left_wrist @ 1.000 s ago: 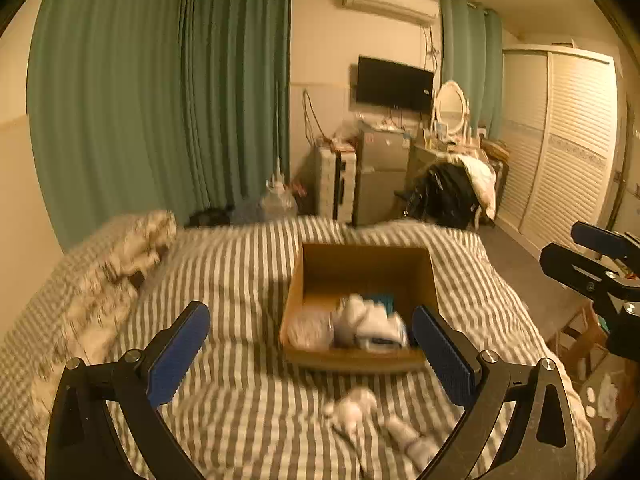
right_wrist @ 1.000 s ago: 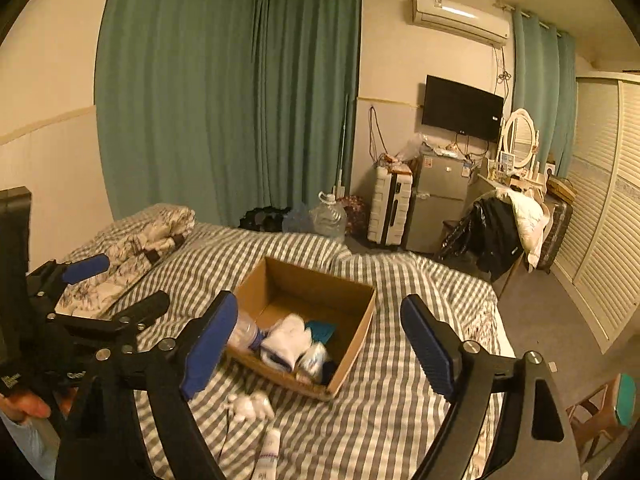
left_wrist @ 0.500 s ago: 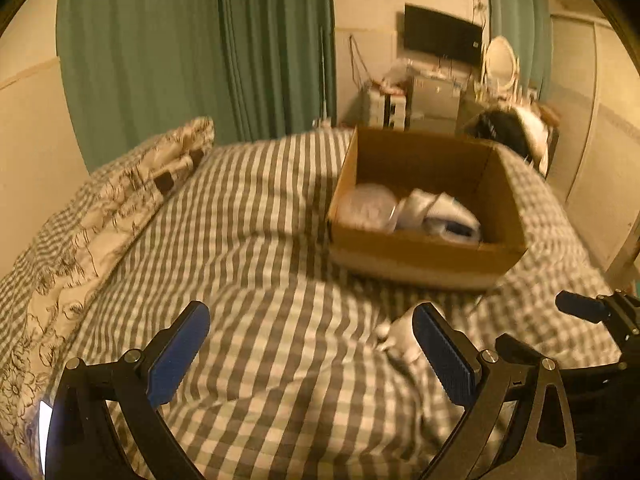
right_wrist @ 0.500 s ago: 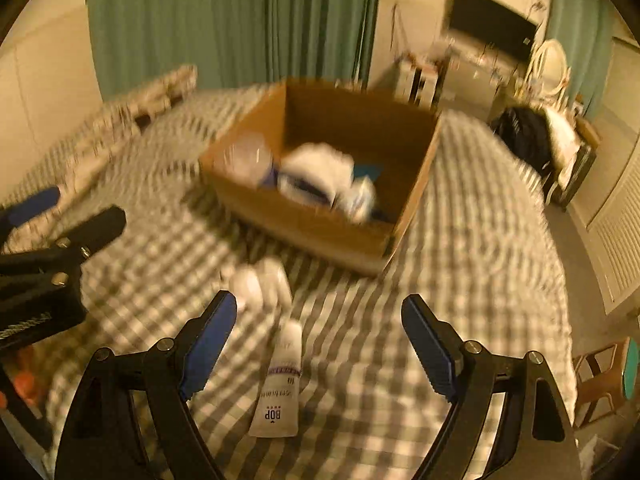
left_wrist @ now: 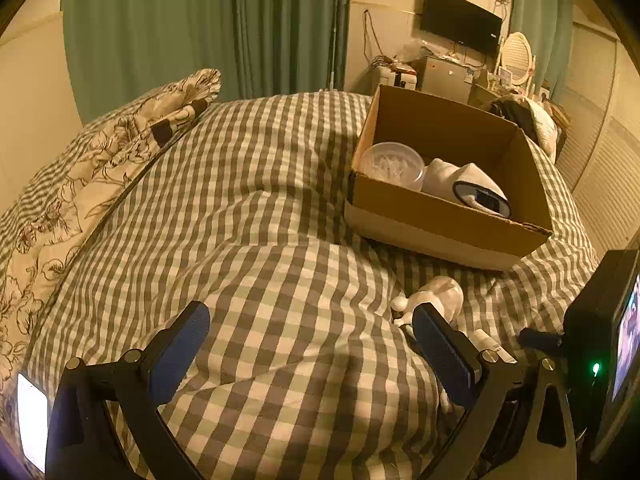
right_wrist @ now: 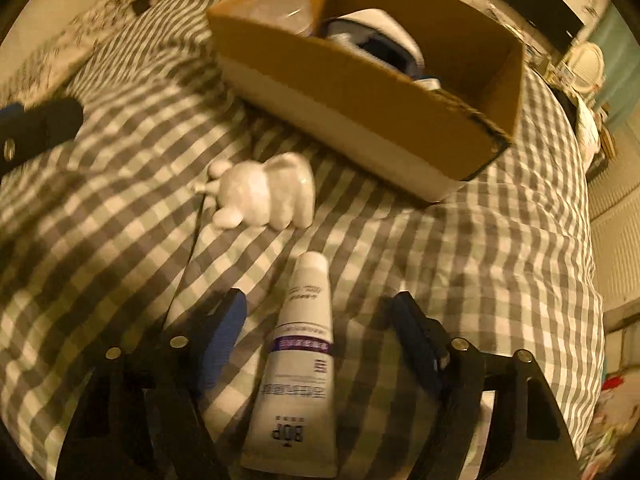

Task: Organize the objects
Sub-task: 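Grasp the white BOP toothpaste tube with the right gripper, then grasp the small white toy figure with the left gripper while the right holds the tube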

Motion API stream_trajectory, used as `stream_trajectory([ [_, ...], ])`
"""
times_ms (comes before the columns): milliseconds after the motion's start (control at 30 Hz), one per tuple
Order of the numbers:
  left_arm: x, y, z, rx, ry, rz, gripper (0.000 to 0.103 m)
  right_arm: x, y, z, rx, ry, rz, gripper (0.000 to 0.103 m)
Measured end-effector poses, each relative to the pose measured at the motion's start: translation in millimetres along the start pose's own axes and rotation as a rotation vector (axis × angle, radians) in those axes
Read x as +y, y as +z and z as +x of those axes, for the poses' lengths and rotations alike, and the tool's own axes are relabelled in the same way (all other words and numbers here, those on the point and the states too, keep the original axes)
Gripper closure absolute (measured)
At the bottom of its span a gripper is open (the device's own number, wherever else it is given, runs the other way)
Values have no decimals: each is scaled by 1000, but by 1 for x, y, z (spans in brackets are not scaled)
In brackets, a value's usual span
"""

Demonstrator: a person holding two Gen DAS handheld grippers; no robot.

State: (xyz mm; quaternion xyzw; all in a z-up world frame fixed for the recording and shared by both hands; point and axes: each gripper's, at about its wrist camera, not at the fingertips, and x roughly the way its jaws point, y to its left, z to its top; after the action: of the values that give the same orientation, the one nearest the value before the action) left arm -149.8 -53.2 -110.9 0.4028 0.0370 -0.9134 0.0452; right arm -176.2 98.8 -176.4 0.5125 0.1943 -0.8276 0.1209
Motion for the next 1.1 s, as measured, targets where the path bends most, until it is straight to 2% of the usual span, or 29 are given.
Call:
stream_trajectory([
  [33, 0, -1, 2, 5, 3, -2, 0, 2, -1, 1, 4, -2, -9, 35],
  [67, 0, -2, 4, 15, 6, -4, 0, 3, -2, 1, 8, -3, -17, 43],
  [133, 1, -3, 6, 23, 10, -8, 0, 4, -4, 3, 19, -5, -27, 61],
  [167, 1, -3, 5, 23, 9, -12, 0, 4, -5, 4, 24, 8, -28, 75],
  [200, 2, -4, 5, 22, 8, -15, 0, 4, -7, 3, 25, 23, -29, 77],
  [333, 3, -5, 1, 20, 2, -22, 0, -3, -11, -9, -13, 43, -1, 77],
  [500, 0, -4, -9, -3, 3, -17, 0, -27, -12, -45, -111, 71, 64, 77],
  [633, -10, 0, -6, 9, -3, -2, 0, -57, -6, -69, -181, 39, 97, 77],
  [767, -37, 5, 6, 40, -34, 41, 0, -83, 9, -86, -230, 11, 128, 77],
  [967, -81, 10, 34, 106, -109, 79, 0, -103, 11, -77, -242, 29, 161, 77],
  [1100, -97, 9, 57, 150, -107, 81, 0, -107, 6, -61, -231, 54, 180, 77],
])
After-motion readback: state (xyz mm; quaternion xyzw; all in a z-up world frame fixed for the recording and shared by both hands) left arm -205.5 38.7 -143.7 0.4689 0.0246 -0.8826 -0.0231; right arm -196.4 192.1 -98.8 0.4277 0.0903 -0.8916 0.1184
